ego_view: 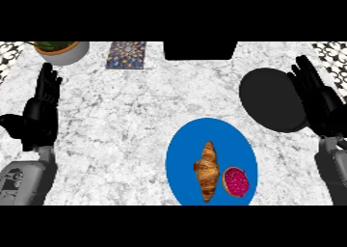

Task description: Pick the croissant from the plate and place it in the pan

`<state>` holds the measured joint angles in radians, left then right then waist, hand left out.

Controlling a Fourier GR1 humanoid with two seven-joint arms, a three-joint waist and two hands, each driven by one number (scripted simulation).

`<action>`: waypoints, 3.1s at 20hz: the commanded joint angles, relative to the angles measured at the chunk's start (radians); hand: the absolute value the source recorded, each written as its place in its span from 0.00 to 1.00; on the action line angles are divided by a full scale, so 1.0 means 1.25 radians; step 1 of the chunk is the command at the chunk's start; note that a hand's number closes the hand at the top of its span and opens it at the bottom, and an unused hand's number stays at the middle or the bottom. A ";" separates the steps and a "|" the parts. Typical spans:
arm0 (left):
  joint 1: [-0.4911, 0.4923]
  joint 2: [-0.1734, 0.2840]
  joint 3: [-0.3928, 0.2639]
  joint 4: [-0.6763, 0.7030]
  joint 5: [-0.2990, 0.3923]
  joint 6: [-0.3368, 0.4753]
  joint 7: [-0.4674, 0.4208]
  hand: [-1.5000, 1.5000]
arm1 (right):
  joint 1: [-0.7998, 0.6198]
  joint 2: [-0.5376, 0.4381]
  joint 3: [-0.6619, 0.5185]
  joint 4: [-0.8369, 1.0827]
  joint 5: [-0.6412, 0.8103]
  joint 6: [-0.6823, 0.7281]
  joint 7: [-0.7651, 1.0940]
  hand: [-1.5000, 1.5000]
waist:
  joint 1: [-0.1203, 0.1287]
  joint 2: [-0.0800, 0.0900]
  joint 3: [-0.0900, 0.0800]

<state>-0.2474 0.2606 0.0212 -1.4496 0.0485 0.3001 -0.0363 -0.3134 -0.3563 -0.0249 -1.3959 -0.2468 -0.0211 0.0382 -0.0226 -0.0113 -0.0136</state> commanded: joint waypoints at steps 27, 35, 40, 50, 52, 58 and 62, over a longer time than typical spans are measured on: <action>0.008 -0.003 -0.026 0.023 0.018 -0.101 0.068 0.50 | 0.302 -0.348 0.066 -0.576 0.245 0.238 0.078 0.00 | 0.009 0.008 0.009; -0.007 0.017 0.024 0.022 0.048 -0.151 0.070 0.50 | 0.051 -0.256 0.172 -0.586 0.313 0.276 0.322 0.00 | 0.023 0.009 0.010; 0.019 -0.010 -0.007 -0.015 0.018 -0.129 0.091 0.50 | -0.056 -0.181 0.223 -0.553 0.220 0.340 0.426 0.00 | 0.027 0.009 0.010; 0.085 -0.034 0.000 -0.024 -0.001 -0.149 0.034 0.50 | -0.031 -0.073 0.280 -0.532 0.333 0.389 0.487 0.00 | 0.024 0.009 0.011; 0.015 -0.034 0.003 -0.058 0.002 -0.136 0.134 0.50 | 0.023 -0.024 0.348 -0.590 0.421 0.359 0.525 0.00 | 0.019 0.008 0.011; -0.004 -0.021 0.034 0.004 0.005 -0.166 0.088 0.50 | 0.020 0.012 0.342 -0.446 0.540 0.336 0.451 0.00 | 0.021 0.010 0.011; -0.027 -0.014 0.071 0.072 0.024 -0.199 0.032 0.50 | 0.022 -0.006 0.291 -0.449 0.490 0.424 0.451 0.00 | 0.017 0.010 0.011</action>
<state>-0.2503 0.2268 0.0657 -1.4347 0.0535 0.0951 0.0642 -0.2703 -0.3599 0.3860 -2.0062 0.3785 0.4474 0.6303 0.0003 0.0004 -0.0001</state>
